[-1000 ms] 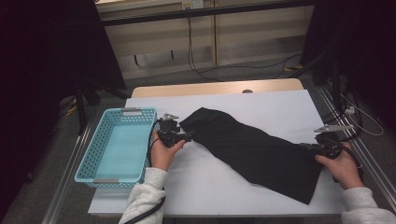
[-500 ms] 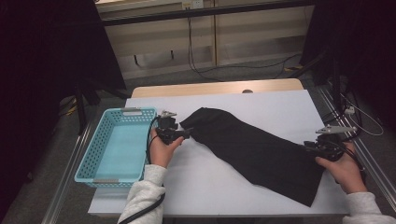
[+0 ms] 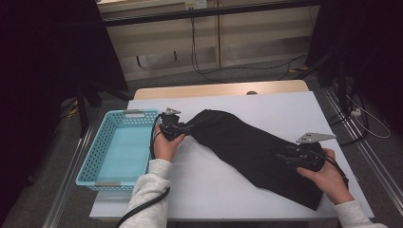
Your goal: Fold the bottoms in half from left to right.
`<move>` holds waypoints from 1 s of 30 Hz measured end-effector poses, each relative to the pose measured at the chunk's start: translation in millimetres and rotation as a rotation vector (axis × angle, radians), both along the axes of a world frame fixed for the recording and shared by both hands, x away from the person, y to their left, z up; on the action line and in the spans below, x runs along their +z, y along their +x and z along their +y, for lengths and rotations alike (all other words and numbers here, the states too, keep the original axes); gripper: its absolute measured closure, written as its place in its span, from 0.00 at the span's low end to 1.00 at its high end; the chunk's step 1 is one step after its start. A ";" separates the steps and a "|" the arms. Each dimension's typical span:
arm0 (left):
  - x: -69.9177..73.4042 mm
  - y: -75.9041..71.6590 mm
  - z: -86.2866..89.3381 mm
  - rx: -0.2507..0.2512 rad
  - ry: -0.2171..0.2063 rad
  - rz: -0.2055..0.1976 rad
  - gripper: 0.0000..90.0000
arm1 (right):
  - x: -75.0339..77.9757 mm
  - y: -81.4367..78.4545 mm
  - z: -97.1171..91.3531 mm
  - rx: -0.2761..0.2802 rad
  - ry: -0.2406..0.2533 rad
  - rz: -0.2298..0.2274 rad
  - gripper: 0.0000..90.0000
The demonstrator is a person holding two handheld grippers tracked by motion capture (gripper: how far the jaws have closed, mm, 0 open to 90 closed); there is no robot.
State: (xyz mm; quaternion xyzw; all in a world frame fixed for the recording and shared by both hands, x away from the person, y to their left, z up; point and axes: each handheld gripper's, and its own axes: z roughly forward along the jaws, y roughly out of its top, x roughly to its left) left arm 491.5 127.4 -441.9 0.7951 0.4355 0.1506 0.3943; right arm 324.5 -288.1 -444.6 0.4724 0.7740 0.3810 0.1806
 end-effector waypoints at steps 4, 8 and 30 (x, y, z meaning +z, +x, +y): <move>-0.9 -1.6 -5.7 -0.011 0.009 -0.011 0.58 | -2.7 -2.3 12.7 0.022 0.012 0.001 0.44; -5.2 2.0 -11.0 0.002 0.021 -0.012 0.58 | -4.1 -5.0 26.8 0.060 0.025 0.003 0.42; 4.3 17.4 -15.8 0.004 0.042 0.087 0.98 | -15.0 -5.6 76.1 0.158 0.072 0.001 1.00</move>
